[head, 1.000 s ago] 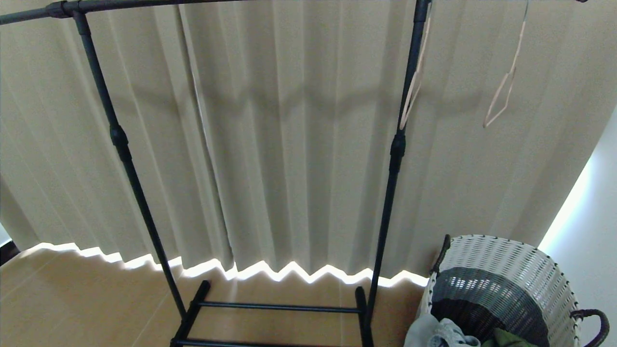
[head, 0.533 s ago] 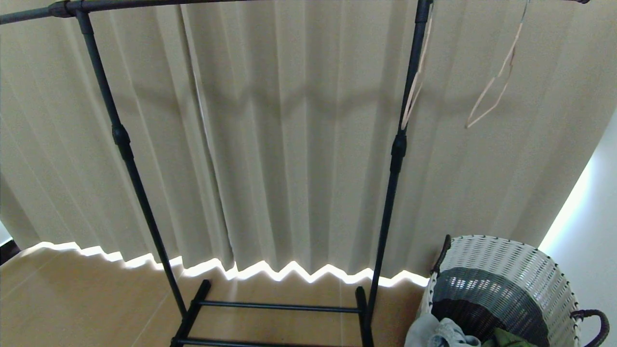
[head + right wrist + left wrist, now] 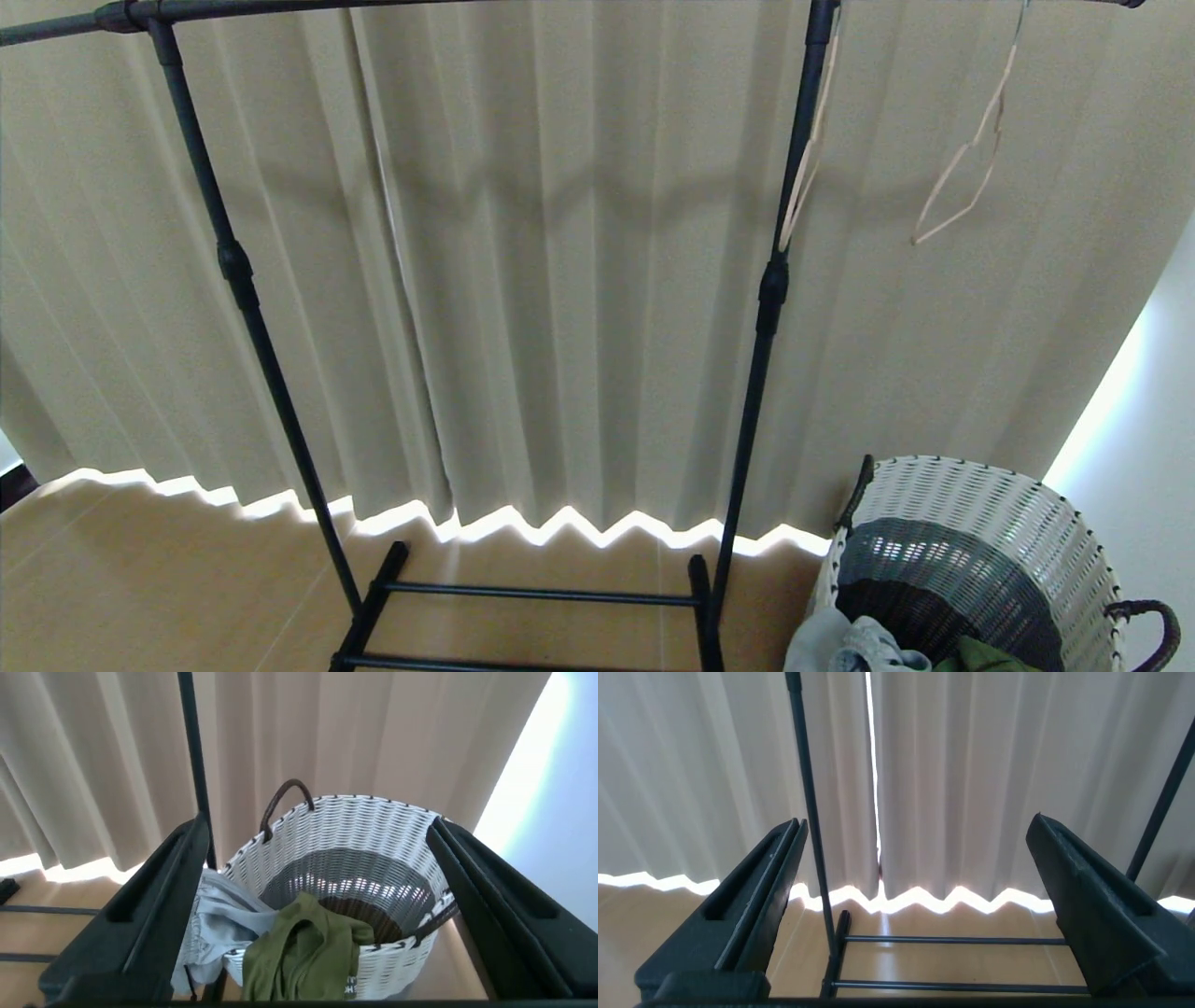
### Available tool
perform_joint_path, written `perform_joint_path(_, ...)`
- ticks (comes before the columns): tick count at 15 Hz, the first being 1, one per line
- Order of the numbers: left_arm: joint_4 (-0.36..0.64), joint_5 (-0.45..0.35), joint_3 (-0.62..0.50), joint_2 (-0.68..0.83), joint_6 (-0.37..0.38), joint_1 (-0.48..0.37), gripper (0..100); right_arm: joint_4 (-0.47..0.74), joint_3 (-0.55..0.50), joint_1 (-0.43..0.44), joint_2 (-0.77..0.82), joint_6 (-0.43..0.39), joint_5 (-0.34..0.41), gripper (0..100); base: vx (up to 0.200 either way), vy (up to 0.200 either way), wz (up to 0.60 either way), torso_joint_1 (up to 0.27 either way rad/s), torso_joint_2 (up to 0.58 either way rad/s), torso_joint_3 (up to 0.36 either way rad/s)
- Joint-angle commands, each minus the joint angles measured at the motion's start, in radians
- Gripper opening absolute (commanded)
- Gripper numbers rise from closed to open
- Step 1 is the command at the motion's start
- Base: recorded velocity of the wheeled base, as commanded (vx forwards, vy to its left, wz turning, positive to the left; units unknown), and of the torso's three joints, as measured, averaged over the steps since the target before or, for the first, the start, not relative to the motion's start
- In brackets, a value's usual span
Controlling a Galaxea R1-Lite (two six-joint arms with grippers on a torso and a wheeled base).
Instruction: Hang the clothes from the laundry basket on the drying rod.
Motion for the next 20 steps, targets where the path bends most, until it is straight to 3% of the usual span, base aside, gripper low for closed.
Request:
perform_joint_path(1,0.0,0.0,0.0,0.0,0.0,0.0,100,0.006,-0.01,0.0,0.001,-0.001,0.0,100,0.0,0.0,0.0,0.0,0.0,0.0)
perform_joint_path(6,0.0,0.0,0.0,0.0,-0.002,0.0,100,0.144,-0.155,0.051,0.173,-0.024,-0.01,100,0.0,0.0,0.0,0.0,0.0,0.0)
perform_joint_path(8,0.0,0.0,0.0,0.0,-0.003,0.0,100,0.143,-0.163,0.053,0.291,-0.061,-0.012,100,0.0,0.0,0.0,0.0,0.0,0.0)
perform_joint_path(10,0.0,0.0,0.0,0.0,-0.005,0.0,100,0.141,-0.233,0.048,0.512,-0.137,-0.016,100,0.0,0.0,0.0,0.0,0.0,0.0)
perform_joint_path(14,0.0,0.002,0.0,0.0,-0.005,0.0,100,0.069,-0.293,0.034,0.816,-0.217,-0.144,100,0.0,0.0,0.0,0.0,0.0,0.0)
perform_joint_path(16,0.0,0.003,0.0,0.0,-0.006,0.0,100,-0.092,-0.287,-0.006,0.986,-0.36,-0.164,100,0.0,0.0,0.0,0.0,0.0,0.0)
perform_joint_path(17,0.0,0.003,0.0,0.0,-0.006,0.0,100,-0.11,-0.286,-0.023,1.012,-0.4,-0.162,100,0.0,0.0,0.0,0.0,0.0,0.0)
perform_joint_path(18,0.0,0.006,0.0,0.0,-0.008,0.0,100,-0.156,-0.286,-0.093,1.092,-0.539,-0.154,100,0.0,0.0,0.0,0.0,0.0,0.0)
perform_joint_path(20,0.0,0.008,0.0,0.0,-0.008,0.0,100,-0.202,-0.276,-0.158,1.185,-0.673,-0.138,100,0.0,0.0,0.0,0.0,0.0,0.0)
